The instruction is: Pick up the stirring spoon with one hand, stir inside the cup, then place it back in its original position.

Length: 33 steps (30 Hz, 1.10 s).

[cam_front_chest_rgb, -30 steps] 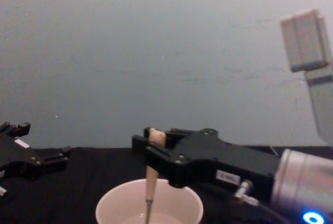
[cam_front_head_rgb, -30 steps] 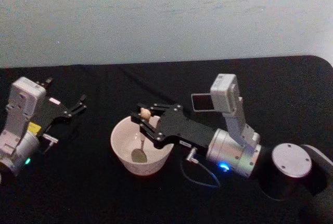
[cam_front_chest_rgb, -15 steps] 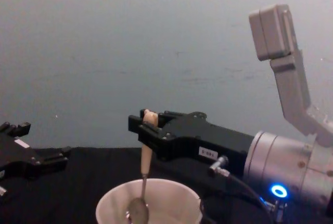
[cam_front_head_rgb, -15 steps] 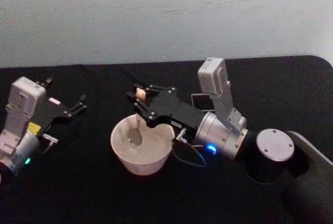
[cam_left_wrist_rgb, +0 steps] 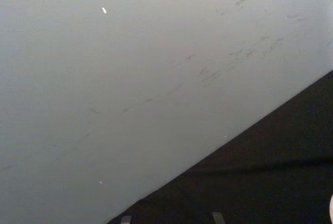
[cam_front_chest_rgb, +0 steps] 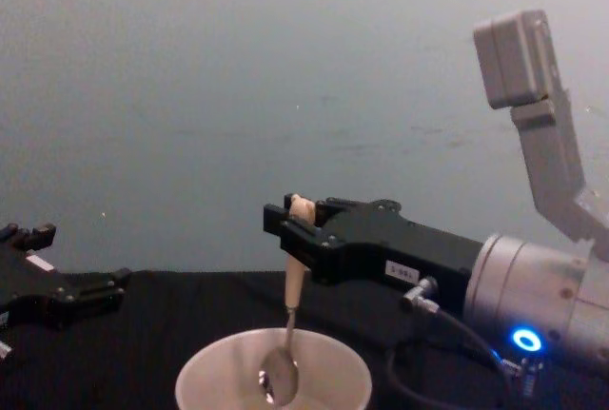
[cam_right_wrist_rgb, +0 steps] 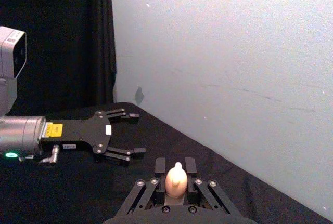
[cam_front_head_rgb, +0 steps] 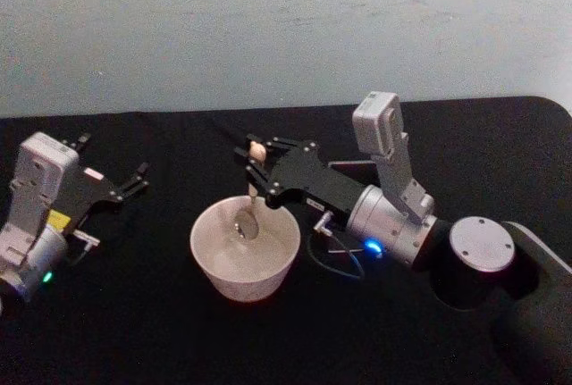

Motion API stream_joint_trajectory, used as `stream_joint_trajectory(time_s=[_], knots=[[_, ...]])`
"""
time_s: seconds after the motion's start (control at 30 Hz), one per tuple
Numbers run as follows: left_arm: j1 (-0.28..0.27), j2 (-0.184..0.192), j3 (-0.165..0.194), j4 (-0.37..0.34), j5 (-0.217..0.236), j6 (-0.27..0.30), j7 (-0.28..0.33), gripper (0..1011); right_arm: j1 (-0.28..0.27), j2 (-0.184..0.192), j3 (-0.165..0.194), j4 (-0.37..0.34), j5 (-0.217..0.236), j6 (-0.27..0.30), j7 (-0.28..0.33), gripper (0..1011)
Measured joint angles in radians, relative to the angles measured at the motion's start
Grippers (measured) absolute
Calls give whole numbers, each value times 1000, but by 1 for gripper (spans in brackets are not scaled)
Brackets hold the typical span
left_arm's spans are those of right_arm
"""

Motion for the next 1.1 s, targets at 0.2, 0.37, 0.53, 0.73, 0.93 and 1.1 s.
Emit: stream_joint_trajectory(time_s=[0.2, 0.37, 0.53, 0.73, 0.93, 1.1], knots=[[0, 0, 0, 0, 0, 0, 0, 1001, -14, 21, 16, -23, -1, 2, 0, 211], [0, 0, 0, 0, 0, 0, 0, 1002, -38, 45, 28, -56, 2, 5, 2, 211], [0, 0, 0, 0, 0, 0, 0, 1001, -78, 79, 38, -107, 16, 15, 13, 211], [0, 0, 0, 0, 0, 0, 0, 1001, -119, 107, 30, -161, 31, 32, 34, 211], [0, 0, 0, 0, 0, 0, 0, 1001, -133, 104, 7, -181, 40, 43, 43, 211], [0, 0, 0, 0, 0, 0, 0, 1001, -120, 76, -13, -167, 41, 49, 37, 210]])
